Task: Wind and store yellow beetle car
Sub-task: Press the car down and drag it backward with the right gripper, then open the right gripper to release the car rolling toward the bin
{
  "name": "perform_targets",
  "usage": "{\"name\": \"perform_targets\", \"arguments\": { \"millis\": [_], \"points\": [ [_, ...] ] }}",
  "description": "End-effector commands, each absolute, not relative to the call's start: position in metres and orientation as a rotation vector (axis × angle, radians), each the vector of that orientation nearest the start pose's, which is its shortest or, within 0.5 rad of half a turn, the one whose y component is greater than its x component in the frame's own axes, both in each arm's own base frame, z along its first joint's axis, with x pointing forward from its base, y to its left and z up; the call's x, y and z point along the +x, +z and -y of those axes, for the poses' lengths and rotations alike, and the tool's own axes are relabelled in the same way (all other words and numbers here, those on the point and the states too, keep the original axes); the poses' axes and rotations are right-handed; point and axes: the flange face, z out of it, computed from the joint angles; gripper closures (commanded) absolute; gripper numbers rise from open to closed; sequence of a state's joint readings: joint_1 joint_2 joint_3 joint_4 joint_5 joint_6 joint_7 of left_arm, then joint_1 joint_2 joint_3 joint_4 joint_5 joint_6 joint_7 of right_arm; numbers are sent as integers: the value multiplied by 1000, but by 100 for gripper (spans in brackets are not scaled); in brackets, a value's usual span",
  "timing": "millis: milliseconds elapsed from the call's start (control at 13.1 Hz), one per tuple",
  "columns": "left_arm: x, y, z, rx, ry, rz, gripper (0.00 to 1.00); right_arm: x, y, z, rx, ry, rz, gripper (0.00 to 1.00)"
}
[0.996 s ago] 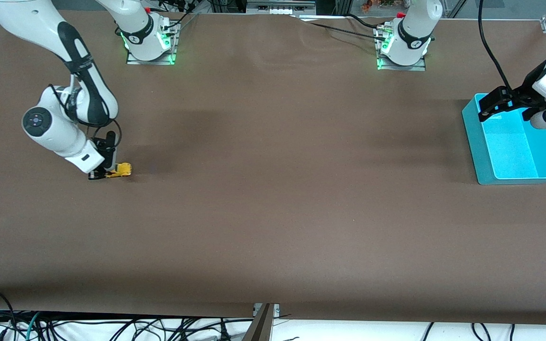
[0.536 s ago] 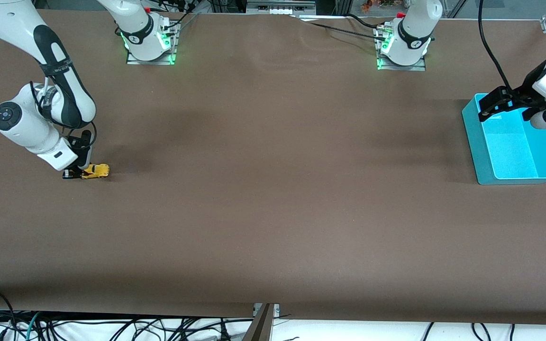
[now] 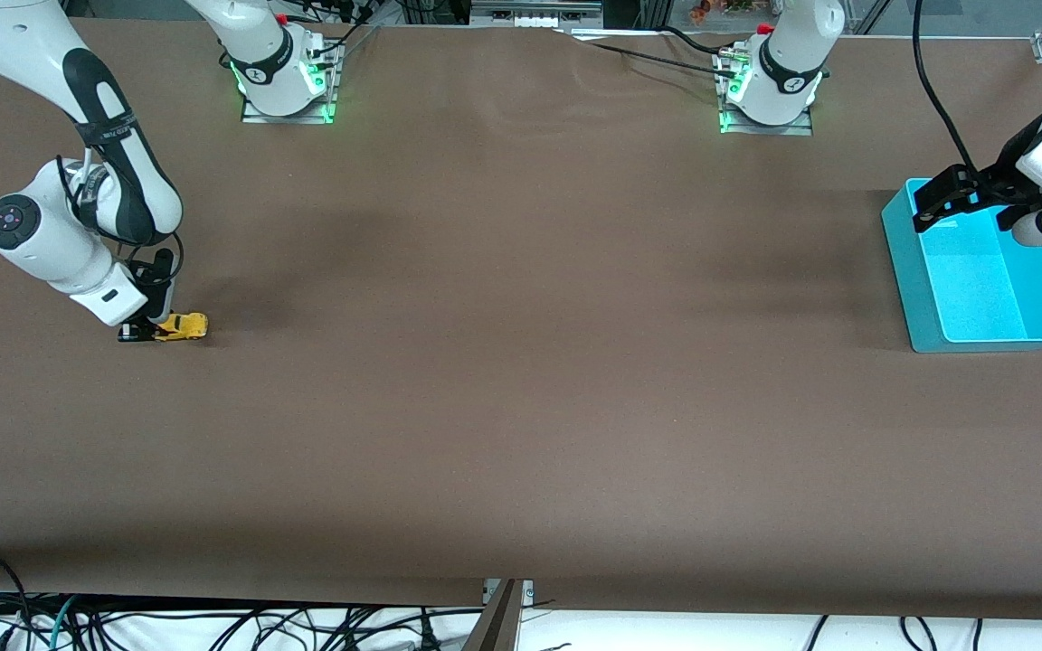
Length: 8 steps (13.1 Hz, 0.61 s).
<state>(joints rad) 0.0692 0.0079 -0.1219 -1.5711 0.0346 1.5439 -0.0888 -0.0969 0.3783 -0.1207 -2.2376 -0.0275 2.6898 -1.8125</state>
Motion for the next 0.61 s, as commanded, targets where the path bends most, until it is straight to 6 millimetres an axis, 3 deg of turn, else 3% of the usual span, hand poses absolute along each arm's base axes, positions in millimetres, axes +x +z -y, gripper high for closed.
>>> {"name": "perform_targets", "arguments": {
  "millis": [0,536],
  "points": [
    [551,619,23,-3102,61,44,0,554,217,122,2082,-16,-2234,1],
    [551,617,23,-3102,63,44,0,568,234,124,2093,-23,-2237,1]
  ]
}}
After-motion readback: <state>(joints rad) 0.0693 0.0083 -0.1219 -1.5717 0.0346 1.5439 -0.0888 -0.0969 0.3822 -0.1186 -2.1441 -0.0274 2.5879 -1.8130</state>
